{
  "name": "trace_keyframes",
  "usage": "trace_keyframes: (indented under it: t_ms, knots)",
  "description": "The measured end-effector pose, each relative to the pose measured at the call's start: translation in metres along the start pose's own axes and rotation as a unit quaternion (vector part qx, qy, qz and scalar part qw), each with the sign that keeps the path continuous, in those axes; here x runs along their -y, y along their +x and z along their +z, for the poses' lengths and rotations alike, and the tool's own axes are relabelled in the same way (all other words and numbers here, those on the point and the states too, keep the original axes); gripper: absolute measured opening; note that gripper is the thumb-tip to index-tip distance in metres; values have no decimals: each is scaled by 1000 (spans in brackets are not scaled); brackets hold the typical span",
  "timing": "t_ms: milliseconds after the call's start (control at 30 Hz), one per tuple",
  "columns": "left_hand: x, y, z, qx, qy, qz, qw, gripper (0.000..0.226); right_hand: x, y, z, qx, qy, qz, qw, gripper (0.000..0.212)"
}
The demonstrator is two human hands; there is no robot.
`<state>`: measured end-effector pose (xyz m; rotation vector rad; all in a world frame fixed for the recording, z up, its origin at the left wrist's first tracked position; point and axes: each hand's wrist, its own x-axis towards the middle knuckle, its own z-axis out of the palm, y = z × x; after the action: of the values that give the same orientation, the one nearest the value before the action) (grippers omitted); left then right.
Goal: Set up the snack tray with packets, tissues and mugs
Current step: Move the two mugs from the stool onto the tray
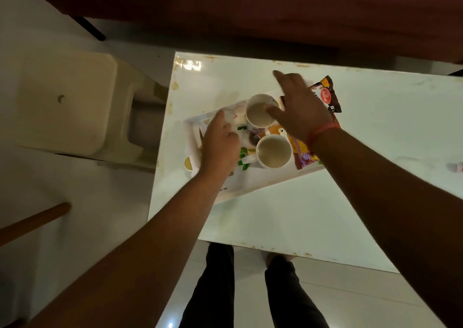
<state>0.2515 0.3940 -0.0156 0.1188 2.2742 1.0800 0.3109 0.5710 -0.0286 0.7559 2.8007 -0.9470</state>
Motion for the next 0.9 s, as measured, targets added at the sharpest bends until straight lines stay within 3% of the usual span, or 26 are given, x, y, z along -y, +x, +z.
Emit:
trace_keyframes:
  t_ms: [100,200,267,333,433,733,900]
  knots:
    - [23,-4,-28,-147,-49,38,987,32,-46,-26,-17,-174,30,76,981,44]
    - [62,5,-52,-223,-96,-66,968,25,-100,-42,-27,-203,43,228,951,46]
    - [83,14,-58,-167,-123,-183,961,34,-123,-44,-30,-132,90,326,932,55]
    - [94,21,-57,-86,-192,-278,937,37,-130,-45,-26,-37,221,389,893,60]
    - [91,26,-52,-10,-209,-310,928,43,-129,-43,-16,50,318,396,860,63]
    - [78,38,-39,-1,-188,-307,933,56,-143,-51,-4,-13,369,427,825,70]
    - [48,53,-10,50,-150,-287,945,65,-174,-85,-12,-60,361,459,810,73]
